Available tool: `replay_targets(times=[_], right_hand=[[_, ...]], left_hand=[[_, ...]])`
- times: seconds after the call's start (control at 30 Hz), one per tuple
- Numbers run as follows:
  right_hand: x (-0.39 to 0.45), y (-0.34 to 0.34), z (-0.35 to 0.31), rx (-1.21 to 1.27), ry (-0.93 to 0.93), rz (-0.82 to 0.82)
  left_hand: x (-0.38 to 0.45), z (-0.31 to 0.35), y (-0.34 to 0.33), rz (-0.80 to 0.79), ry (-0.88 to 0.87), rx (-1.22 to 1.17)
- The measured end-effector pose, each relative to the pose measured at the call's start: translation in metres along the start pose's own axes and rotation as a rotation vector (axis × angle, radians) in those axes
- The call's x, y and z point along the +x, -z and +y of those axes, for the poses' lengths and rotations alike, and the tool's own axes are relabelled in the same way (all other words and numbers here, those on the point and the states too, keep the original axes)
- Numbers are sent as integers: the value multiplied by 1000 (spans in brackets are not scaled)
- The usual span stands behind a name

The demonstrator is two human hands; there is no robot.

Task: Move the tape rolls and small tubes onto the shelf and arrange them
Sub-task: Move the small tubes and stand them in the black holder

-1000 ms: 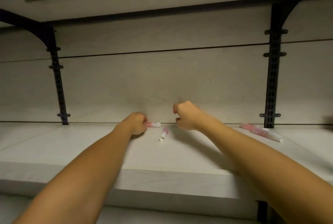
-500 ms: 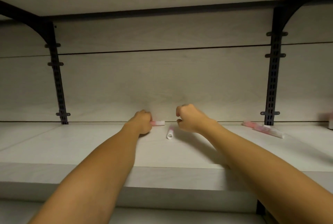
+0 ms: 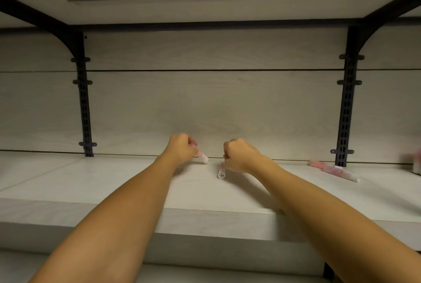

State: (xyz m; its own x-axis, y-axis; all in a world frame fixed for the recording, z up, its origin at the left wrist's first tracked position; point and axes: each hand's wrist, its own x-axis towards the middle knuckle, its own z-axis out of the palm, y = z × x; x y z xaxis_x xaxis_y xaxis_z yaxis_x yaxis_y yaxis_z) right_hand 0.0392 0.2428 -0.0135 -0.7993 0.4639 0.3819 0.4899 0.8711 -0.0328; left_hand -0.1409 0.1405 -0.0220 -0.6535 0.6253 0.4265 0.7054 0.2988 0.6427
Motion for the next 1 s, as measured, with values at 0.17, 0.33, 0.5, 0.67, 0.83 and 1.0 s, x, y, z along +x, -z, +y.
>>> replay_targets(times=[0.17,0.33,0.5,0.67,0.83,1.0], right_hand=[[9,3,-14,64,-137,-56],[8,-2,-38,46,-228,-215],[-3,-2,-47,-8,-235,-205],[-24,17,-45,-32,-287,-150],[-53,37,-33,-113,-351,-36],[-99,61,-11,-201,-439,40]], left_hand=[[0,4,28,97,116,-319],[-1,-4,46,201,155,-454],[-16,-3,51,225,161,-393],[-30,14,41,173,77,-308],[-45,41,29,46,-56,-265],[-64,84,7,-36,-209,-249]])
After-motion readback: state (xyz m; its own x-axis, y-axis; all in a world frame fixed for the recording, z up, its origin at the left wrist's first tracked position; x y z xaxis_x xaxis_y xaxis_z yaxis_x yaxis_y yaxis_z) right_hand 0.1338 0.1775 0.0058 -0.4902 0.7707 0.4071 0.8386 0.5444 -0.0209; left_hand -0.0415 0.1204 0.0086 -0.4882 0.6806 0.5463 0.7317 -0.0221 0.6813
